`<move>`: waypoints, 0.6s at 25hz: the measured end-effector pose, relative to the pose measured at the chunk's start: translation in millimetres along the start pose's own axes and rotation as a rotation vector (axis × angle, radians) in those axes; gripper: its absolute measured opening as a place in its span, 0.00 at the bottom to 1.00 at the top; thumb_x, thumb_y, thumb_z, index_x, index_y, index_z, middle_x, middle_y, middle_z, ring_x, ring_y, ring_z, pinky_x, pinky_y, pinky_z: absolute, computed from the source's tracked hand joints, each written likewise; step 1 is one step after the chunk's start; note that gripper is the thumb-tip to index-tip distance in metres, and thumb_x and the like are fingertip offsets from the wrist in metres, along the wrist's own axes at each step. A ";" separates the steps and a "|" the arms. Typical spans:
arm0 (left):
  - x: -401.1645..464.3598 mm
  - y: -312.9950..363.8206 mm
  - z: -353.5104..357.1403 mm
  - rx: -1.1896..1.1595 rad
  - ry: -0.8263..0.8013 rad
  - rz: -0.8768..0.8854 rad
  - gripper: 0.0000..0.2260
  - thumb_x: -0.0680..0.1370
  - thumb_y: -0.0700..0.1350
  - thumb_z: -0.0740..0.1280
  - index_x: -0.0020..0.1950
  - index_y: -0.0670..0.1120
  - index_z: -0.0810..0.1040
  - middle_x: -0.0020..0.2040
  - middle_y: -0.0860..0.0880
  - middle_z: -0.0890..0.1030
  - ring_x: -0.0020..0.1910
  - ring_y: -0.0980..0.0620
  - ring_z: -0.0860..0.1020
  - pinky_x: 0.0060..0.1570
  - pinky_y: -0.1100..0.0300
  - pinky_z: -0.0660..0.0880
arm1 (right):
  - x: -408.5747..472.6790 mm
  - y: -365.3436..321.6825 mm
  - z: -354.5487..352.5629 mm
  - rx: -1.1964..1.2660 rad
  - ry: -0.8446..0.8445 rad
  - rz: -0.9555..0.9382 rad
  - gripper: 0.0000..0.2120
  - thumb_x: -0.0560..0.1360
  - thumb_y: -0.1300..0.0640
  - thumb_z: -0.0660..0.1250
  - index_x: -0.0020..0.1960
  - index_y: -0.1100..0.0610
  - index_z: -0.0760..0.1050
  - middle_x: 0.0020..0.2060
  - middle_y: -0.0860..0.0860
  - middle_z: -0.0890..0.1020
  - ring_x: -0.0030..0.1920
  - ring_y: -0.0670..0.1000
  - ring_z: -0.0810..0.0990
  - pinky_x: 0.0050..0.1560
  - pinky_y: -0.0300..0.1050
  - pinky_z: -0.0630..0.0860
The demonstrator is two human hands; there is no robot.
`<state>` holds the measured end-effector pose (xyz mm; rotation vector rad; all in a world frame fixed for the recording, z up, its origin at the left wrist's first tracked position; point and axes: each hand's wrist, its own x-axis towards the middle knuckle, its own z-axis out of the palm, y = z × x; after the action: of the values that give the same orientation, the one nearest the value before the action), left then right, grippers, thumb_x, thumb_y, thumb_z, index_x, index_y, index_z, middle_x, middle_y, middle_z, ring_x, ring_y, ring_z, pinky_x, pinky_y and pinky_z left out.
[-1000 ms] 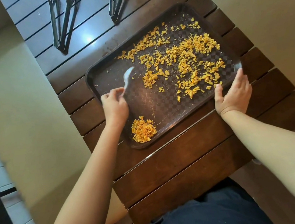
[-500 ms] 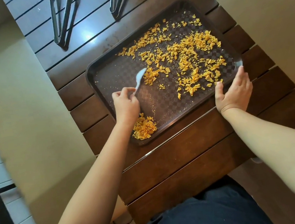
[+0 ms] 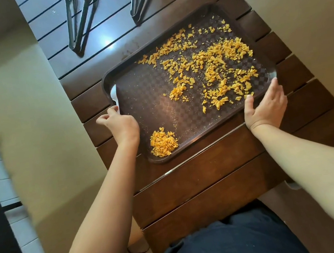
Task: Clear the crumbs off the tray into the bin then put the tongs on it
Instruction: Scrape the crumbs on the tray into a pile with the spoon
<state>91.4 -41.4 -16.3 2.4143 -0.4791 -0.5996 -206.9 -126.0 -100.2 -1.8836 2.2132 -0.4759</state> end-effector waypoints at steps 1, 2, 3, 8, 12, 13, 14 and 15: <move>0.5 1.6 1.6 -0.007 0.015 -0.009 0.20 0.75 0.29 0.55 0.66 0.40 0.68 0.66 0.40 0.58 0.42 0.57 0.65 0.42 0.77 0.64 | -0.2 -0.7 -0.3 0.001 0.001 -0.002 0.37 0.73 0.43 0.54 0.75 0.64 0.52 0.71 0.62 0.63 0.72 0.60 0.60 0.72 0.55 0.55; 1.4 3.7 3.4 -0.017 0.035 -0.018 0.20 0.76 0.29 0.56 0.66 0.40 0.68 0.66 0.41 0.58 0.43 0.56 0.66 0.43 0.74 0.65 | -0.1 -1.4 -0.6 0.001 0.002 -0.003 0.37 0.73 0.43 0.54 0.75 0.64 0.53 0.71 0.62 0.64 0.71 0.60 0.60 0.72 0.55 0.55; 2.7 5.5 5.2 -0.026 0.051 -0.028 0.20 0.76 0.29 0.56 0.66 0.41 0.68 0.66 0.41 0.59 0.45 0.55 0.67 0.44 0.73 0.67 | -0.1 -1.8 -0.8 0.000 0.001 -0.002 0.37 0.73 0.43 0.54 0.75 0.64 0.53 0.71 0.62 0.63 0.71 0.60 0.60 0.72 0.55 0.55; 2.4 9.8 9.8 0.002 0.047 -0.063 0.20 0.75 0.28 0.58 0.66 0.41 0.69 0.66 0.41 0.58 0.45 0.52 0.69 0.49 0.67 0.71 | -0.3 -1.5 -2.5 -0.012 -0.017 0.001 0.37 0.73 0.43 0.54 0.75 0.64 0.52 0.71 0.62 0.63 0.72 0.60 0.59 0.72 0.55 0.54; -8.4 10.0 14.5 -0.059 -0.003 -0.123 0.19 0.76 0.30 0.57 0.66 0.41 0.69 0.66 0.41 0.59 0.54 0.48 0.71 0.46 0.69 0.69 | -1.3 -1.4 -4.2 -0.020 -0.037 -0.007 0.37 0.73 0.43 0.53 0.75 0.64 0.52 0.71 0.63 0.63 0.72 0.60 0.59 0.71 0.56 0.54; -14.6 10.5 17.1 -0.074 -0.036 -0.118 0.18 0.77 0.31 0.56 0.66 0.41 0.69 0.66 0.42 0.60 0.56 0.48 0.71 0.44 0.72 0.69 | -1.4 -1.5 -4.3 -0.022 -0.039 -0.006 0.37 0.73 0.43 0.52 0.75 0.64 0.51 0.71 0.63 0.63 0.72 0.61 0.59 0.71 0.56 0.54; -21.6 10.8 19.9 -0.070 -0.067 -0.100 0.17 0.78 0.32 0.55 0.66 0.41 0.69 0.65 0.42 0.60 0.55 0.49 0.70 0.40 0.74 0.69 | -1.1 -1.5 -4.7 -0.025 -0.044 -0.004 0.37 0.73 0.43 0.52 0.75 0.64 0.51 0.71 0.63 0.62 0.72 0.61 0.59 0.71 0.56 0.54; -28.0 10.6 21.9 -0.065 -0.084 -0.077 0.16 0.79 0.33 0.54 0.66 0.41 0.69 0.65 0.42 0.61 0.54 0.51 0.69 0.37 0.77 0.69 | -1.2 -1.7 -5.6 -0.027 -0.054 -0.003 0.37 0.73 0.43 0.52 0.75 0.64 0.51 0.71 0.63 0.62 0.72 0.61 0.58 0.71 0.56 0.54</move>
<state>54.7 -46.6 -16.9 2.3618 -0.3965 -0.7407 -207.2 -124.4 -94.5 -1.8905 2.1936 -0.3932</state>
